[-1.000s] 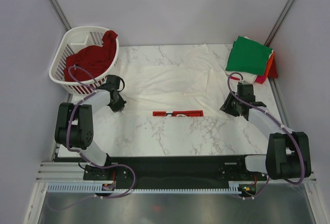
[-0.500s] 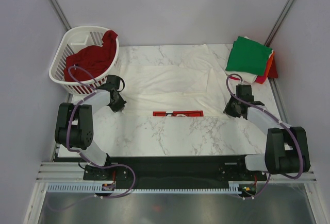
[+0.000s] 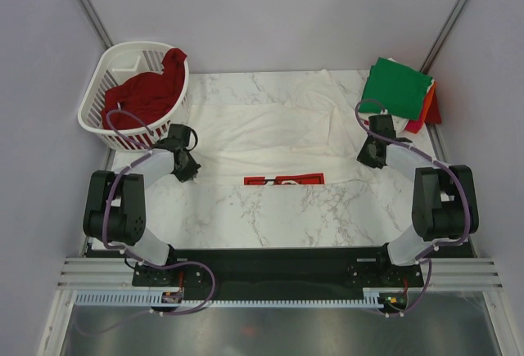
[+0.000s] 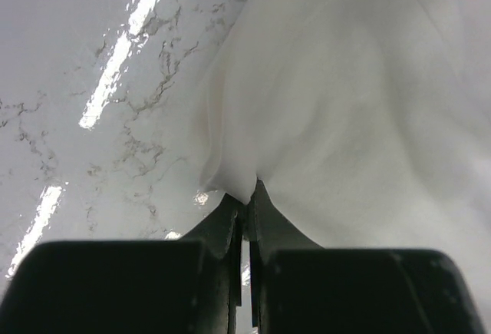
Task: Fold and stack the t-shirts
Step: Fold the tshirt
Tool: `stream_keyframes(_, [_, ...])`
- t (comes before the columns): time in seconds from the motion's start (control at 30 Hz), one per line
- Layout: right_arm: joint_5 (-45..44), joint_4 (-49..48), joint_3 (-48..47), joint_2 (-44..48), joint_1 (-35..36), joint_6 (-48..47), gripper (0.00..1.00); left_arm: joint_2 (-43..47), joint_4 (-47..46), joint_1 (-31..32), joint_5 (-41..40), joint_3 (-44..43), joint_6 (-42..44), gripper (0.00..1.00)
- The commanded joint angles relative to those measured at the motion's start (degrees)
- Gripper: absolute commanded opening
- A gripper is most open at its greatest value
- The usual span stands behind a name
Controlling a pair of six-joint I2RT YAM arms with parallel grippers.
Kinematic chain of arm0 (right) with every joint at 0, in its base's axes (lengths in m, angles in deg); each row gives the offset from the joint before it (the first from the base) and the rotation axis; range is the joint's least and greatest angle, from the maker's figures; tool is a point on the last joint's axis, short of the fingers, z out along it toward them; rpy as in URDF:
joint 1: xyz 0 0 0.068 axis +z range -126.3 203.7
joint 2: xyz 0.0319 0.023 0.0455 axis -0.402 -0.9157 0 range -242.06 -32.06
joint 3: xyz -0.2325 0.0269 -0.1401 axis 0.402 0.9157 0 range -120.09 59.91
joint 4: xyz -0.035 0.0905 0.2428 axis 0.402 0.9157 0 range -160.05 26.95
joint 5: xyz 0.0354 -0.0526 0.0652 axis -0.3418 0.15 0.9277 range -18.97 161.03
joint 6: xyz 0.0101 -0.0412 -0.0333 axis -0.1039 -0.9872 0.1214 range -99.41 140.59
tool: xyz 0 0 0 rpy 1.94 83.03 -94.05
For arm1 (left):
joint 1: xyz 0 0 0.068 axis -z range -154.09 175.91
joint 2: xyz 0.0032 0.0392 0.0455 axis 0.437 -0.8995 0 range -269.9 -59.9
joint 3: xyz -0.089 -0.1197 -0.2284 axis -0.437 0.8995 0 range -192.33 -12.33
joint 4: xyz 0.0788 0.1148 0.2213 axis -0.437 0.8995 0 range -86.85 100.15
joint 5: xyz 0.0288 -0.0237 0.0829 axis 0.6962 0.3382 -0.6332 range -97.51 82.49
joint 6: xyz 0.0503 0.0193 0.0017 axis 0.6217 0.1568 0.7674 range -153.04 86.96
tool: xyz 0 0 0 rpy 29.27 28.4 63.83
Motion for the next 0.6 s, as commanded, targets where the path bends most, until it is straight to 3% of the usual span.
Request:
stream_keyframes(0.0, [-6.7, 0.6, -2.2, -0.3, -0.3, 0.5, 0.05, 0.7, 5.4, 0.2, -1.0, 3.1, -1.0, 0.02])
stream_keyframes(0.2, [-8.5, 1.9, -1.2, 0.6, -0.7, 0.4, 0.18, 1.8, 5.7, 0.2, 0.0, 4.0, -1.0, 0.02])
stream_keyframes(0.23, [-8.9, 2.8, -1.2, 0.9, -0.7, 0.7, 0.24, 2.1, 5.8, 0.3, 0.2, 4.2, -1.1, 0.02])
stream_keyframes(0.37, [-9.7, 5.2, 0.2, 5.1, -0.7, 1.4, 0.75, 4.3, 5.8, 0.3, 1.0, 6.0, -1.2, 0.02])
stream_keyframes(0.53, [-6.4, 5.5, 4.4, 15.4, 0.0, 1.2, 0.98, 6.3, 5.7, 0.3, 2.3, 7.4, -1.3, 0.02])
stream_keyframes(0.57, [-6.2, 6.1, 4.6, 16.3, 0.1, 1.1, 0.98, 6.4, 5.8, 0.4, 2.3, 7.5, -1.3, 0.02])
